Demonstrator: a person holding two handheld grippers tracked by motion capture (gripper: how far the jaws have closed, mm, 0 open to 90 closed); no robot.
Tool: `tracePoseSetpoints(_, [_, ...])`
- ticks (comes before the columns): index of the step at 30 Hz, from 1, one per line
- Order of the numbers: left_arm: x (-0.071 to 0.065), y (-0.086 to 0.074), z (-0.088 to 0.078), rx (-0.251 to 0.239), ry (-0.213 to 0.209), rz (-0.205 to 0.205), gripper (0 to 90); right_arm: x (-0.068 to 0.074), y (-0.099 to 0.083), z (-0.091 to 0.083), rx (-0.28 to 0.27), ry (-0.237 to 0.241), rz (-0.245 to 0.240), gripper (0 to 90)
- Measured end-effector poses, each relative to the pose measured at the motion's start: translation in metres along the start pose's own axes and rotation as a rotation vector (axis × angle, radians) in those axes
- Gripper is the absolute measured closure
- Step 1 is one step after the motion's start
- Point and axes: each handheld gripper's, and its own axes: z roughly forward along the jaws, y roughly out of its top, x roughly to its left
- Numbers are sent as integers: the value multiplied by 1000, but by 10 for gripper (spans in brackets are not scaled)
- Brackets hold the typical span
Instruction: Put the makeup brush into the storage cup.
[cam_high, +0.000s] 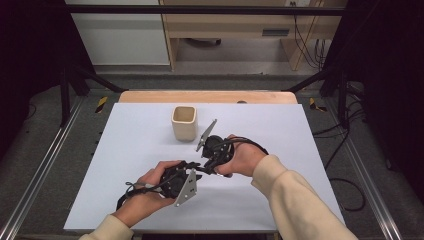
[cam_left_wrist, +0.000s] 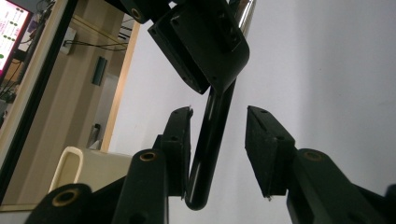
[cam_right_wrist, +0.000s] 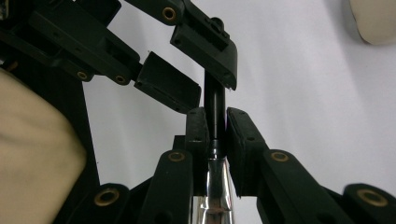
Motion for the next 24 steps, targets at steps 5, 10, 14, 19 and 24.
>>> tracePoseSetpoints(5, [0,1,0,1,-9,30,655,0,1,0,-1,3,-6,793])
tracePoseSetpoints(10, [-1,1,1,-7,-5,28,686,0,0,1,3,4,-8,793])
tracePoseSetpoints(14, [-1,1,1,-1,-5,52,705,2,1,1,4,8,-9,794])
tracePoseSetpoints(19, [-1,0,0,-4,-4,53,731,3,2,2,8,16,-14,793])
tracePoseSetpoints(24, [-1,-1,0,-3,-9,56,747,3,2,2,5,19,-14,793])
